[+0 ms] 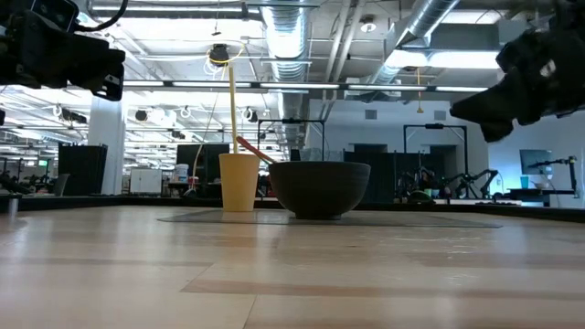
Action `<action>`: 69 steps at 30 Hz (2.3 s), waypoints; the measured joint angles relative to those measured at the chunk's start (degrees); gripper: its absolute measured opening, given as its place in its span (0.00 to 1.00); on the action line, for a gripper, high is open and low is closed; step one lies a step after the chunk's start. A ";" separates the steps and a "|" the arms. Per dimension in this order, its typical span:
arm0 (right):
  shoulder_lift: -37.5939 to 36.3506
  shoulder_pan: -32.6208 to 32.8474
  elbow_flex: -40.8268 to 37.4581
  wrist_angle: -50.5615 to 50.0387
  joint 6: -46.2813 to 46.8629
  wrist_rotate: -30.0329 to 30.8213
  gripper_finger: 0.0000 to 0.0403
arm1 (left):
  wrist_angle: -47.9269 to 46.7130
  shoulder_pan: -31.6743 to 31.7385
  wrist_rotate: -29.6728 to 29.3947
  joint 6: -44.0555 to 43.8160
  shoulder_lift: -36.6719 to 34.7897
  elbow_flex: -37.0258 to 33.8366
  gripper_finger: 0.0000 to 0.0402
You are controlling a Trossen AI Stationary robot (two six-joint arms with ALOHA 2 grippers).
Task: Pick & Place Utensil
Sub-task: Return to Home Position
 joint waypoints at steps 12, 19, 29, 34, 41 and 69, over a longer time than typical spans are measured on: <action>-0.02 -0.23 -0.02 0.14 29.13 0.22 0.10 | 0.00 0.00 0.00 0.02 0.00 0.00 0.25; 0.00 -0.23 -0.06 0.09 4.37 0.13 0.10 | 0.00 0.00 0.00 0.01 0.00 0.00 0.25; 0.48 -0.30 -0.06 0.01 -9.95 0.07 0.10 | 0.01 0.00 0.00 0.01 0.00 0.00 0.25; 0.48 -0.39 -0.08 0.06 -7.90 0.09 0.10 | 0.00 0.00 0.00 0.02 0.00 0.00 0.25; 0.48 -0.39 -0.08 0.05 -7.70 0.11 0.10 | 0.00 0.00 0.01 0.00 0.00 0.00 0.25; 0.48 -0.39 -0.10 0.07 -7.67 0.13 0.10 | 0.02 0.02 0.00 0.00 -0.02 0.00 0.25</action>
